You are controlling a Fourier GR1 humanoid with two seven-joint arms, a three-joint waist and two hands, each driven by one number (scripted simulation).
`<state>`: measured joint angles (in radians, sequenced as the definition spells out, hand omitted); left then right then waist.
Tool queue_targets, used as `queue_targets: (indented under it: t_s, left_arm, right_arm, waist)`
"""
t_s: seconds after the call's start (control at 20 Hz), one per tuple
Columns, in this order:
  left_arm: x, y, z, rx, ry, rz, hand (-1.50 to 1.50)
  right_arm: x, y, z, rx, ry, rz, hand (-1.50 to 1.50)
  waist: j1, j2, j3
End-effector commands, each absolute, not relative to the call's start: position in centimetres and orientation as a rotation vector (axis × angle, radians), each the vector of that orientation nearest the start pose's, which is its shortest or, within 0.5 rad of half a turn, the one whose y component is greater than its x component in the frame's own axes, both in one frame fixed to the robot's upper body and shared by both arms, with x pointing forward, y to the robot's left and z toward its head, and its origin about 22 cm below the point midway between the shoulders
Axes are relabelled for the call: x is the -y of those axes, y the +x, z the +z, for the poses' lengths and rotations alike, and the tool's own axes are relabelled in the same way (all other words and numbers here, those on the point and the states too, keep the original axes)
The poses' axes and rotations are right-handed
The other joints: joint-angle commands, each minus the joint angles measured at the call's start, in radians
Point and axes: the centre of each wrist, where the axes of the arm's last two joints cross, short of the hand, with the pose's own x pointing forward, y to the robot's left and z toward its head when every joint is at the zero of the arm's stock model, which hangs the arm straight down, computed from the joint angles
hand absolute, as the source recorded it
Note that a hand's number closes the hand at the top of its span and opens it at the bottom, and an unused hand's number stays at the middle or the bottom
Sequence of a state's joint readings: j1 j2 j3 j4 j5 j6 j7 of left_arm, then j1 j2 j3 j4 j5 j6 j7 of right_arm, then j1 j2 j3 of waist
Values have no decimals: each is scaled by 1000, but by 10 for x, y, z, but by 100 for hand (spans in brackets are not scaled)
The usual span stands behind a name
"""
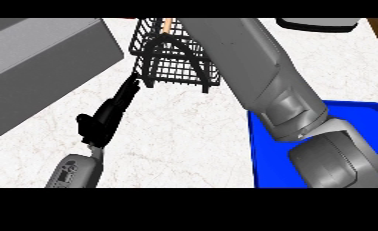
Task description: Pick the cupcake from the tray and place it in the tiered basket
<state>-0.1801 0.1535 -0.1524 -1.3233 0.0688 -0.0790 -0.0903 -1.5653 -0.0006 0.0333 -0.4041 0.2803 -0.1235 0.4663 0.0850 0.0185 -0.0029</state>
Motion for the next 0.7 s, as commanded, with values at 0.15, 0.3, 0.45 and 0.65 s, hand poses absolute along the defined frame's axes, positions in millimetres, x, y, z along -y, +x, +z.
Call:
queue_targets:
  t_s: [0.15, 0.3, 0.45, 0.65]
  left_arm:
    - [-221, 285, -14, 1525, -142, -316, 0]
    - [-216, 287, -14, 1527, -138, -290, 0]
    - [-218, 282, -15, 1554, -107, -292, 0]
    - [-212, 271, -20, 1542, -89, -256, 0]
  right_arm:
    - [5, 448, 253, 1217, -154, 493, -150]
    - [7, 449, 248, 1227, -99, 442, -150]
    - [3, 448, 259, 1316, -117, 361, -150]
    - [4, 447, 260, 1408, -272, 231, -150]
  waist:
    - [7, -3, 0]
    - [-3, -5, 0]
    - [-15, -3, 1]
    - [-50, -13, 2]
